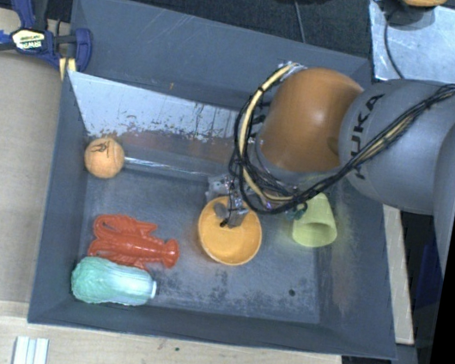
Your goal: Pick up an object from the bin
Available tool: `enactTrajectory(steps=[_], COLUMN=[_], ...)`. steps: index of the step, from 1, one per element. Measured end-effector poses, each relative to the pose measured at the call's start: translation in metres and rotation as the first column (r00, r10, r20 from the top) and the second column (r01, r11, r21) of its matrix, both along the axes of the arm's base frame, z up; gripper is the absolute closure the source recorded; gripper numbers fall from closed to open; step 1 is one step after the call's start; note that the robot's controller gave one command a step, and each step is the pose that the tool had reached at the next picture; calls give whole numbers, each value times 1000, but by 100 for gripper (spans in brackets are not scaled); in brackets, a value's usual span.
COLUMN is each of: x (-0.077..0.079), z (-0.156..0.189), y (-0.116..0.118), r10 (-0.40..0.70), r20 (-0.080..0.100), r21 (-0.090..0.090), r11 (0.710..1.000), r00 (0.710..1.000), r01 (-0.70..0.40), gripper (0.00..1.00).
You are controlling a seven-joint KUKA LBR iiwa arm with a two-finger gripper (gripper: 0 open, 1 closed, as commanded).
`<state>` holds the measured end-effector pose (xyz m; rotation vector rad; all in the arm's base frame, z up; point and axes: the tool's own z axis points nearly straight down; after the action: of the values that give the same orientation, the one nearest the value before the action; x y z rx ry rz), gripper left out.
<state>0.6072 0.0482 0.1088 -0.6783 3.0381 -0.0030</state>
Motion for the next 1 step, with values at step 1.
enactTrajectory(steps=[1], x=[-1], z=[18], y=[6], r10=[-20], r20=[0], r21=[2], r11=[1000], r00=[1000], r01=[20], gripper=[100])
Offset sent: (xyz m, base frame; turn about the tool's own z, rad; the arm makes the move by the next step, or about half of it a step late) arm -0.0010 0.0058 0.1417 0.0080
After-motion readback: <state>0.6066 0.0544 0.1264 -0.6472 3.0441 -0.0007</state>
